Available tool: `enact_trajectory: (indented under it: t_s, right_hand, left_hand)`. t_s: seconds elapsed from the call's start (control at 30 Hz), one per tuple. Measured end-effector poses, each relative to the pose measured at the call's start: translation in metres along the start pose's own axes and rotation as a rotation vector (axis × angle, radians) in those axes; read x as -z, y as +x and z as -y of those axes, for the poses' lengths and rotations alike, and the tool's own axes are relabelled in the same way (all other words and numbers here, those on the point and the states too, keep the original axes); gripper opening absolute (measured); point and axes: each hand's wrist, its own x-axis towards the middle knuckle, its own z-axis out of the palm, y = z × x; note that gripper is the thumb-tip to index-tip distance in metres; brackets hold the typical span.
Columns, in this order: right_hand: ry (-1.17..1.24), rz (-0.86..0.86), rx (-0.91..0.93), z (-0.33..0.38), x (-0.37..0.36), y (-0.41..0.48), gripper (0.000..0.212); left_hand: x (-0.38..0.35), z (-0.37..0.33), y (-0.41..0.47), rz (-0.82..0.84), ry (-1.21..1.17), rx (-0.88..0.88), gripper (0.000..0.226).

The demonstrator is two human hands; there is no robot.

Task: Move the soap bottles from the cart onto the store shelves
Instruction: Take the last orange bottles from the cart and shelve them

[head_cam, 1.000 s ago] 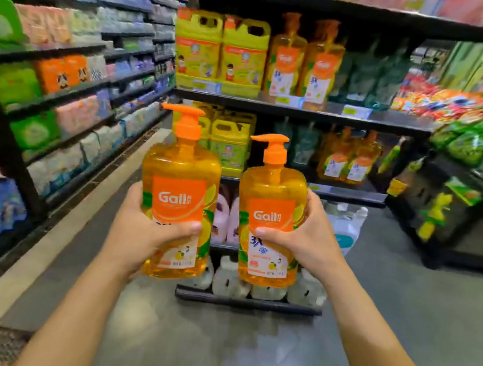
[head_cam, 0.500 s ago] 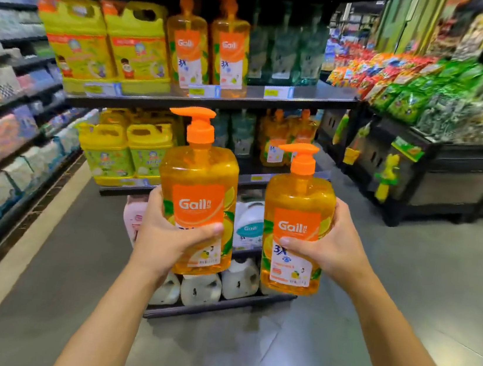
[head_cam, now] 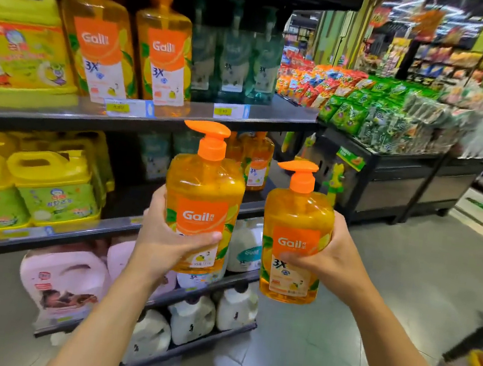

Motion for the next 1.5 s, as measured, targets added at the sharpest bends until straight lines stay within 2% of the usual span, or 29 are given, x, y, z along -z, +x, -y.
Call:
enact_trajectory:
  t_s: [0.3,0.4,0.57,0.73,0.83,0.97,1.07,1.17,1.5]
  right_hand:
    - [-0.033,-0.019,-0.021,-0.041,0.003,0.079,0.116]
    - [-0.042,-0.001,-0.032,-0.064,0.013,0.107,0.117]
    - [-0.035,0.067,-0.049,-0.106,0.037,0.167,0.11]
    - [0.015,0.156,-0.019,-0.131,0.057,0.231,0.118]
    - [0.024,0.207,0.025,-0.14,0.063,0.262,0.115]
    - [0.021,0.266,0.067,-0.151,0.059,0.293,0.103]
    - [0.071,0.295,0.065,-0.158,0.051,0.311,0.103]
    - [0.101,0.314,0.077,-0.162,0.043,0.325,0.104]
    - [0.083,0.293,0.078,-0.173,0.005,0.364,0.097]
  left_hand:
    - [-0.037,0.028,0.093,0.14,0.131,-0.055,0.112]
    - [-0.056,0.037,0.111,0.142,0.199,-0.059,0.111]
    - [-0.095,0.057,0.141,0.037,0.238,0.011,0.109]
    - [-0.132,0.073,0.162,-0.081,0.319,0.062,0.101]
    - [-0.15,0.08,0.172,-0.138,0.302,0.102,0.101]
    - [-0.165,0.093,0.18,-0.192,0.265,0.137,0.107]
    - [-0.174,0.1,0.186,-0.233,0.255,0.156,0.113]
    - [-0.18,0.105,0.195,-0.274,0.284,0.134,0.108]
    - [-0.173,0.142,0.235,-0.236,0.323,0.099,0.104]
